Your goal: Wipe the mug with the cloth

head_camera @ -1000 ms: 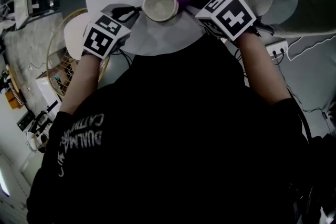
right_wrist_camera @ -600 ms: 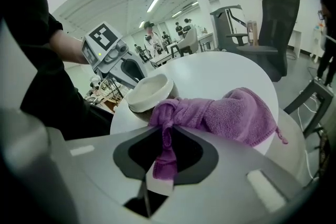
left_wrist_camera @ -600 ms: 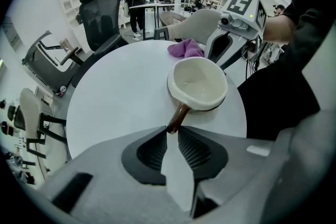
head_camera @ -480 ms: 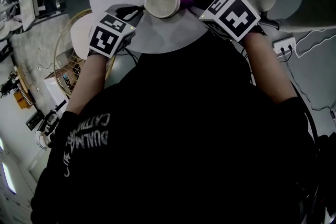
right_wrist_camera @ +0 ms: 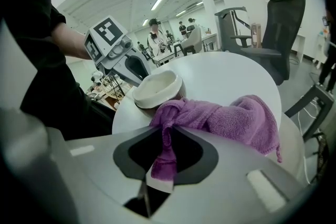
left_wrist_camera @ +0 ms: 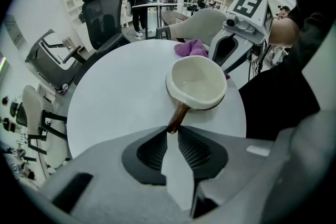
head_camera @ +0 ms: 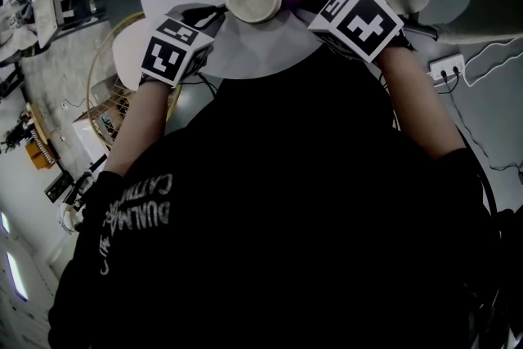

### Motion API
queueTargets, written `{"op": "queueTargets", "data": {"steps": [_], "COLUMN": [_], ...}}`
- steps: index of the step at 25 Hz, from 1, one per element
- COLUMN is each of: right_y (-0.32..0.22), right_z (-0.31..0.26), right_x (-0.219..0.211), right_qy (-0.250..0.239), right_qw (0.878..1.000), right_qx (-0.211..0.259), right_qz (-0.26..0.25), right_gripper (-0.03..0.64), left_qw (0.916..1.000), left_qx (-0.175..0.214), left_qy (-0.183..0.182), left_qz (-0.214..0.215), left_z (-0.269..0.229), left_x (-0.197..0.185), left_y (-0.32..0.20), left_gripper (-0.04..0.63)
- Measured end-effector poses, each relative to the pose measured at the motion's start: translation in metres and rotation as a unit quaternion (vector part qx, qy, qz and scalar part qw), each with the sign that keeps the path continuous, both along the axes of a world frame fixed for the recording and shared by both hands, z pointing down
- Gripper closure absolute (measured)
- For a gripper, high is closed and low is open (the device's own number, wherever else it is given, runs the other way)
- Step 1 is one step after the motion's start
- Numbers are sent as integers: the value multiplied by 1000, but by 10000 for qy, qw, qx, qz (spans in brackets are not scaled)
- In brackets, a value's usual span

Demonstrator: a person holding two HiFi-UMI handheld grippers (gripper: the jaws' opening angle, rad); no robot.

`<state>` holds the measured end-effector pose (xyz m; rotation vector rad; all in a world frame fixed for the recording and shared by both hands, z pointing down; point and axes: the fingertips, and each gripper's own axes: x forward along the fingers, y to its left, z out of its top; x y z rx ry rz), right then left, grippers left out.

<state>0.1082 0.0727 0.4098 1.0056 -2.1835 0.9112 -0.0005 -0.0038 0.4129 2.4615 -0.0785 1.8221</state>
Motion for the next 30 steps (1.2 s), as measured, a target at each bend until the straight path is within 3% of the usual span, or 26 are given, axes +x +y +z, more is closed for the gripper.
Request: {"op": "queueTargets", "data": {"steps": [24, 30], "right_y": [4, 5], "right_z": [1, -1], "right_x": [-14, -18], "right_qy": [603, 664], "right_qw": [9981, 9967], "right_qx": [-48, -102], "right_qz": [138, 450], "right_gripper": [557, 558], "left_qw": [9993, 9985], "left_qx": [187, 265], "left_qy": [-310, -437], "left_qz": [-73, -218], "left_z": [-3, -3], "left_x": [-3, -5], "left_y": [4, 3], "left_gripper": [529, 529]}}
